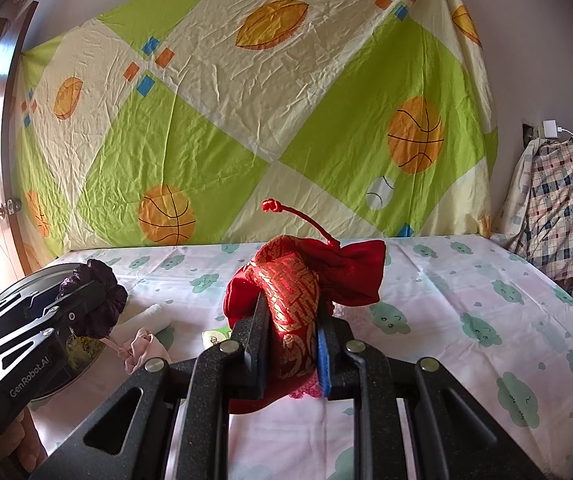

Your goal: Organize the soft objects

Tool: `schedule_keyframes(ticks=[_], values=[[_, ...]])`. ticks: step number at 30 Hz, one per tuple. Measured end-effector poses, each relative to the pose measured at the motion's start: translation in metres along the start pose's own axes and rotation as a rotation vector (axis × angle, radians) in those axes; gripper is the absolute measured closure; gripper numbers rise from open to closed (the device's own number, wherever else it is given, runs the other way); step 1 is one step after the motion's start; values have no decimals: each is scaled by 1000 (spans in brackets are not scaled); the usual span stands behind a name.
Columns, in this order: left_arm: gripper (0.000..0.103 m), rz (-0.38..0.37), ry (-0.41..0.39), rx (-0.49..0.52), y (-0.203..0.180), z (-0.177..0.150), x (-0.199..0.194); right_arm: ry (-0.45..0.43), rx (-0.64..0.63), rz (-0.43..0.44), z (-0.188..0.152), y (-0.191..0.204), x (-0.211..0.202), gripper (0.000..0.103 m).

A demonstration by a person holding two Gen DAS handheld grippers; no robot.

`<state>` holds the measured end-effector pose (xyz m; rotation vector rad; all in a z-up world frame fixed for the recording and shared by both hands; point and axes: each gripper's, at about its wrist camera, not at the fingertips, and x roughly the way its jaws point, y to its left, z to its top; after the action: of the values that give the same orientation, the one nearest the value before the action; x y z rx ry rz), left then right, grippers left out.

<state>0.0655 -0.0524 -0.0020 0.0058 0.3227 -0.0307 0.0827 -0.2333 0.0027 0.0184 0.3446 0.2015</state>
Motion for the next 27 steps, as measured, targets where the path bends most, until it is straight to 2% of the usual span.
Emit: schedule_keyframes(ticks=[11, 27], values=[[79, 5, -14, -14, 8, -3, -11, -38, -21, -27, -1, 7, -8, 82], [79, 24, -30, -38, 20, -6, -23, -49, -48, 25, -3, 29, -10, 82]])
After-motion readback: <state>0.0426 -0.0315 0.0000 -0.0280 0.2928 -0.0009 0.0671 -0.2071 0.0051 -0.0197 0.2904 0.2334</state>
